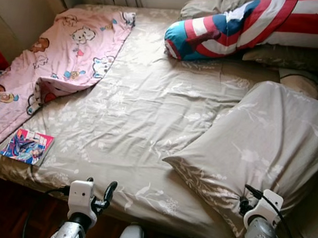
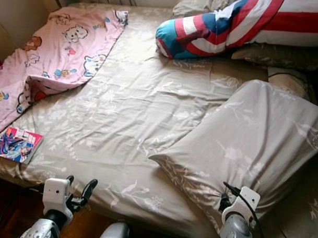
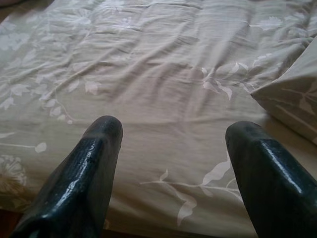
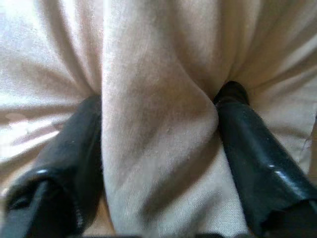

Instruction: Clean up the room

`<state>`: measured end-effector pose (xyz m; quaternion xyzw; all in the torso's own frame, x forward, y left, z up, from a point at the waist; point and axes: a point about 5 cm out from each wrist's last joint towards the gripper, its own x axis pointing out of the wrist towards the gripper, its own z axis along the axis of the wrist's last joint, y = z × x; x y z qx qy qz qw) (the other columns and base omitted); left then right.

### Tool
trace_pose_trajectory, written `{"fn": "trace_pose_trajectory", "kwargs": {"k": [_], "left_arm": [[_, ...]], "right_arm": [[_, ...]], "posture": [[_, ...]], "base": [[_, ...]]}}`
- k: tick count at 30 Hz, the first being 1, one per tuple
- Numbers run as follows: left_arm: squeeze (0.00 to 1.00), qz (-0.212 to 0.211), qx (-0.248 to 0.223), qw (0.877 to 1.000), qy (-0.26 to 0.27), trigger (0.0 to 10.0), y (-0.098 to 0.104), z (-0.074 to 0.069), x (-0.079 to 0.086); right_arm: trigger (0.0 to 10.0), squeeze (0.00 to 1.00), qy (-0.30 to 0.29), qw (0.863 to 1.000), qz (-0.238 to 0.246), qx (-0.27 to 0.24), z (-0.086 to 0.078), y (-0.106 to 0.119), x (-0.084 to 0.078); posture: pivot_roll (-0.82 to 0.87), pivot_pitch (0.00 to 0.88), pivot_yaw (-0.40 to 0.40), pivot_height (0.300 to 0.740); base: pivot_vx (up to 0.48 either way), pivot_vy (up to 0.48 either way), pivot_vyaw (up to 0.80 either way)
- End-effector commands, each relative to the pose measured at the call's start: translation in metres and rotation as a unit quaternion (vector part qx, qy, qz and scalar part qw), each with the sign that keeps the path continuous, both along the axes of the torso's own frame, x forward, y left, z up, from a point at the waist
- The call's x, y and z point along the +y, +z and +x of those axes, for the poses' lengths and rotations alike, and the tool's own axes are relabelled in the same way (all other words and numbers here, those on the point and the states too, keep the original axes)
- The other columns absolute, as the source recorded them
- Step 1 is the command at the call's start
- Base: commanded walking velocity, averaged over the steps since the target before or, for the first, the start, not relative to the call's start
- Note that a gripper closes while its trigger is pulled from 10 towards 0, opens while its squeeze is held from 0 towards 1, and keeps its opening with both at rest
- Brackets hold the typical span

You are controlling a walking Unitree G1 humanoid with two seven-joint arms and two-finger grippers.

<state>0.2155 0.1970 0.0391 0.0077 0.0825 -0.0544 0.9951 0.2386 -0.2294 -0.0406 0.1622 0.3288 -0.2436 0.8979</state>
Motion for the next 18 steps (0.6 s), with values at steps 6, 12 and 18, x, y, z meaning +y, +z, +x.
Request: {"fn": "trace_pose_trajectory", "kwargs": {"k": [6, 12, 18], "left_arm": [[0.0, 0.001, 0.017, 1.0, 0.003, 10.0, -0.006, -0.002, -0.001], [0.0, -0.001, 0.013, 1.0, 0.004, 10.0, -0.006, 0.005, -0.003], [0.0, -0.001, 0.009, 1.0, -0.001, 10.0, -0.006, 0.01, -0.007]], "right_arm": [[0.0, 0.0, 0.016, 0.997, 0.041, 0.071, -0.029, -0.026, 0.023], [0.0, 0.0, 0.01, 0.997, 0.026, 0.071, -0.029, -0.025, 0.019], [0.0, 0.0, -0.011, 0.998, 0.005, 0.063, -0.027, -0.02, 0.008]], "posture": [[-0.01, 0.281, 0.127, 0.681], [-0.03, 0.265, 0.122, 0.681], [-0.04, 0.252, 0.123, 0.681]], "base": [[0.0, 0.0, 0.0], [0.0, 0.0, 0.0], [0.0, 0.0, 0.0]]}}
